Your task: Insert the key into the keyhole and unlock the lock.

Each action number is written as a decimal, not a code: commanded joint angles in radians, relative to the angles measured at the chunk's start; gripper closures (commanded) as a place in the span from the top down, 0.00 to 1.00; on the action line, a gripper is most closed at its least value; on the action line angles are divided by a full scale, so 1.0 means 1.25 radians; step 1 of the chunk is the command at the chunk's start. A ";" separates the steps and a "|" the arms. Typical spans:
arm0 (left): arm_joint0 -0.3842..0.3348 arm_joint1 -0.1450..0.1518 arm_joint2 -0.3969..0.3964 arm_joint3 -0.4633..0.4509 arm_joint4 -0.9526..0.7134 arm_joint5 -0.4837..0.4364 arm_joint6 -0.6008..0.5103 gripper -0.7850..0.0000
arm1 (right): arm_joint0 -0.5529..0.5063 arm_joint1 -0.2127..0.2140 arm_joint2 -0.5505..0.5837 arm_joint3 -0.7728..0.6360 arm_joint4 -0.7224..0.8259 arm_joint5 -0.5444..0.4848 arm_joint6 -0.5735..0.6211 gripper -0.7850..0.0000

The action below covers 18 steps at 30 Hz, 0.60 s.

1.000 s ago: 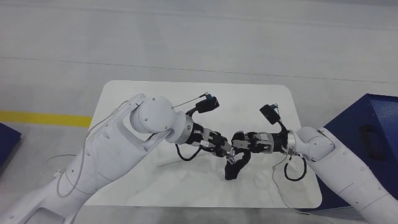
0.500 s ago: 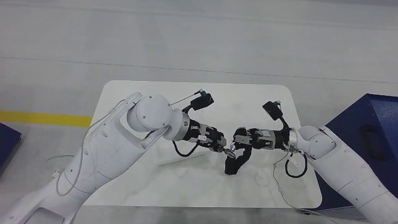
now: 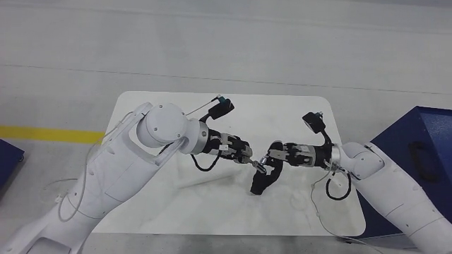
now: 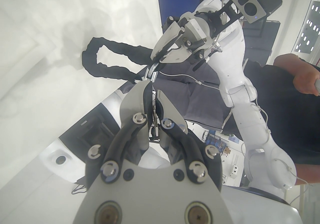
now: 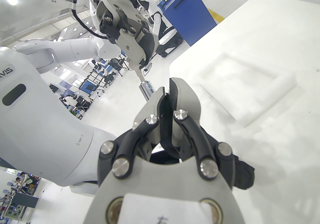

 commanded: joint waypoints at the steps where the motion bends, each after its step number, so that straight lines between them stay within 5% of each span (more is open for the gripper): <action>1: 0.002 0.001 -0.001 -0.001 0.001 0.000 -0.001 0.00 | 0.000 0.000 0.001 0.001 0.001 0.000 0.000 0.00; 18: 0.003 0.000 0.005 -0.004 0.022 0.001 0.000 0.00 | -0.004 -0.007 0.005 0.010 -0.002 0.000 0.000 0.00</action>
